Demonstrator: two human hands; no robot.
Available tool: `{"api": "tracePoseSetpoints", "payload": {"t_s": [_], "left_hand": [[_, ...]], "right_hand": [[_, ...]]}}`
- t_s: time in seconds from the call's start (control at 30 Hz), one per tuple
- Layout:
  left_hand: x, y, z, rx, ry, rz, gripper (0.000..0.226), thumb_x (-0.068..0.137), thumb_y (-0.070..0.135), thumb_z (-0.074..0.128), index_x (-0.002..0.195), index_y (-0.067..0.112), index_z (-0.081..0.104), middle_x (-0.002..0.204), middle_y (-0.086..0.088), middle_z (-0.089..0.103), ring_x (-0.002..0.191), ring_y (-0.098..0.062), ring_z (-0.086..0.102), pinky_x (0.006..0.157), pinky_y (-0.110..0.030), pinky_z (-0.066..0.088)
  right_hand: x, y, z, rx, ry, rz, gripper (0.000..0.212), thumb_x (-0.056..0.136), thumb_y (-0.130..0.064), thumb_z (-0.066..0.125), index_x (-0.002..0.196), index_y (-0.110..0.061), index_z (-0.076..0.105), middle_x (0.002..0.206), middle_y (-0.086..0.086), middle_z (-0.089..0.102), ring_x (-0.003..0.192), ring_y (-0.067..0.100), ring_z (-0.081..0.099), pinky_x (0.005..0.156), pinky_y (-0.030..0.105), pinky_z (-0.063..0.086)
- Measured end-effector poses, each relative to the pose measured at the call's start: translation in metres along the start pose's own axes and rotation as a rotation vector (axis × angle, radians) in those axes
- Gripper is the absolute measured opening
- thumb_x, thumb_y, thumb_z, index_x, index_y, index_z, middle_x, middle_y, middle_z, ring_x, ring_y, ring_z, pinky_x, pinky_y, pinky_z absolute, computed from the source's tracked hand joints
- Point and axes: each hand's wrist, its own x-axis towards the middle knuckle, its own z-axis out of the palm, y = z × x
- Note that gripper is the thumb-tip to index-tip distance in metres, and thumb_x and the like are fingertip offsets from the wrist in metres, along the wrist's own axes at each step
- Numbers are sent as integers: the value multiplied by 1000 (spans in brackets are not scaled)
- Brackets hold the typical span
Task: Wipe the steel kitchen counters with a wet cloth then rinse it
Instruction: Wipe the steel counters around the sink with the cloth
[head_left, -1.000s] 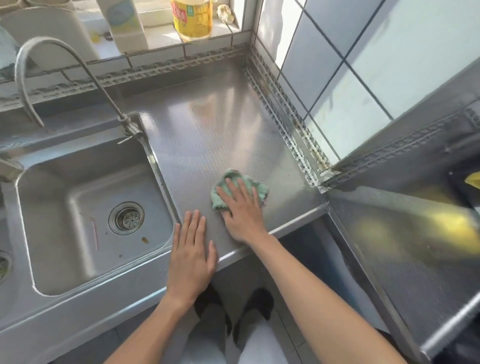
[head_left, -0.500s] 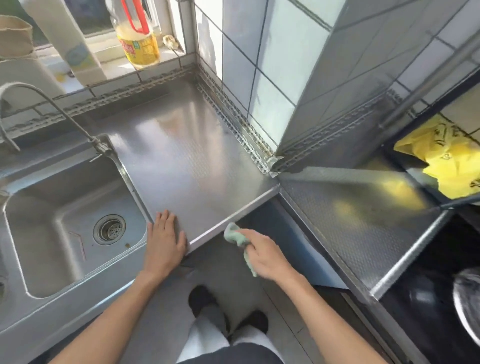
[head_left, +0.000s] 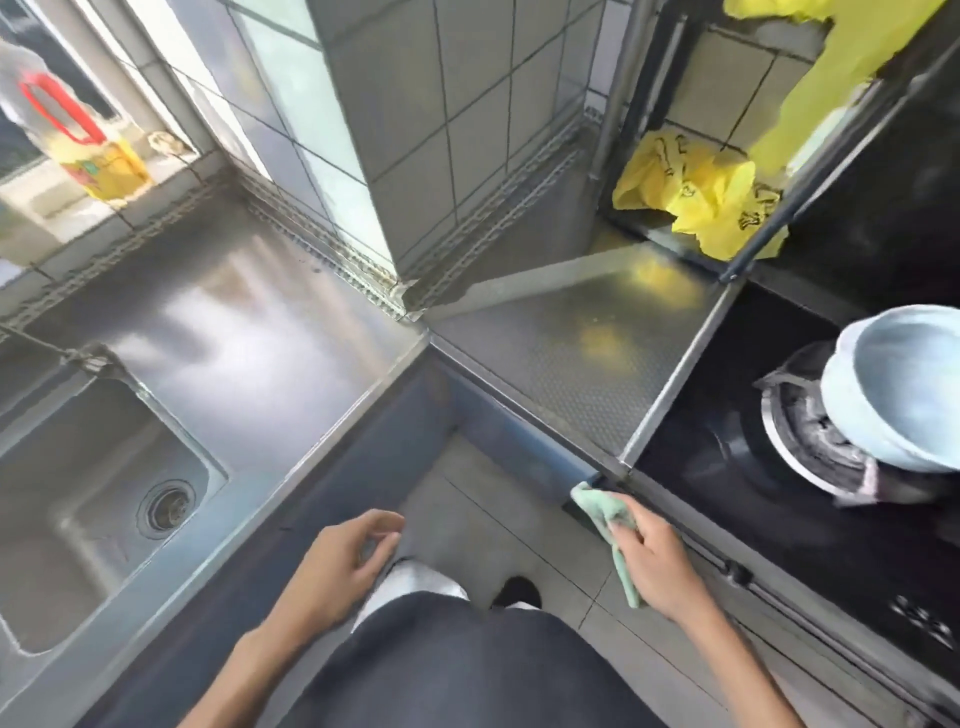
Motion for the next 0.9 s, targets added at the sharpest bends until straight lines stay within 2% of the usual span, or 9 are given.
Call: {"api": "tracePoseSetpoints", "payload": {"t_s": [0.2, 0.33, 0.5, 0.53, 0.6, 0.67, 0.77, 0.8, 0.9], "left_hand": [[31, 39, 6, 67, -67, 77, 18, 104, 32, 61, 118, 33, 72, 113, 27, 74, 109, 10, 68, 101, -31, 56], [69, 57, -3, 132, -138, 136, 21, 103, 39, 58, 119, 37, 71, 114, 31, 73, 109, 11, 67, 99, -30, 57], [126, 84, -19, 151, -192, 200, 22, 95, 50, 50, 110, 57, 66, 113, 38, 70, 108, 11, 68, 94, -18, 56], [140, 87, -21, 148, -205, 218, 23, 94, 49, 50, 109, 55, 67, 113, 38, 70, 106, 11, 68, 93, -20, 57], [172, 90, -27, 141, -229, 262, 32, 92, 49, 49, 109, 38, 74, 112, 40, 68, 104, 10, 69, 93, -29, 59], [203, 96, -35, 127, -248, 289, 44, 89, 51, 48, 106, 23, 77, 109, 38, 70, 101, 7, 70, 93, -32, 59], [249, 103, -48, 121, -298, 316, 42, 92, 44, 51, 94, 8, 72, 97, 11, 74, 95, -17, 73, 89, -44, 60], [267, 103, -50, 126, -320, 314, 37, 96, 39, 54, 95, 6, 71, 96, 8, 74, 97, -21, 73, 89, -45, 60], [322, 96, -48, 152, -313, 295, 20, 102, 18, 64, 118, 12, 75, 122, 8, 75, 115, -18, 71, 103, -41, 56]], "right_hand": [[-22, 14, -39, 29, 134, 76, 37, 105, -18, 47, 131, -39, 63, 123, -18, 69, 120, 4, 60, 106, 34, 45], [-8, 6, -53, 64, 210, 53, 40, 104, -16, 46, 128, -44, 62, 118, -24, 69, 112, -9, 60, 93, 14, 44], [22, -7, -61, 85, 297, 20, 43, 103, -14, 47, 121, -51, 62, 110, -29, 70, 107, -7, 63, 90, 19, 47], [31, -11, -62, 99, 310, 19, 45, 103, -13, 47, 119, -52, 63, 110, -29, 71, 106, -7, 64, 90, 19, 47], [48, -20, -65, 120, 339, 29, 44, 102, -12, 47, 121, -49, 64, 109, -24, 72, 102, -2, 66, 89, 23, 51], [67, -31, -67, 145, 385, 48, 43, 102, -12, 47, 120, -47, 65, 105, -21, 74, 91, 0, 68, 79, 25, 53], [99, -47, -71, 158, 494, 91, 37, 102, -11, 48, 118, -39, 66, 103, -19, 73, 91, -5, 66, 78, 18, 46], [111, -50, -71, 149, 537, 107, 34, 102, -12, 49, 121, -33, 67, 104, -16, 72, 92, -3, 66, 78, 19, 46], [148, -52, -64, 103, 639, 158, 34, 102, -14, 48, 130, -25, 65, 100, -5, 73, 86, 7, 68, 72, 25, 52]]}}
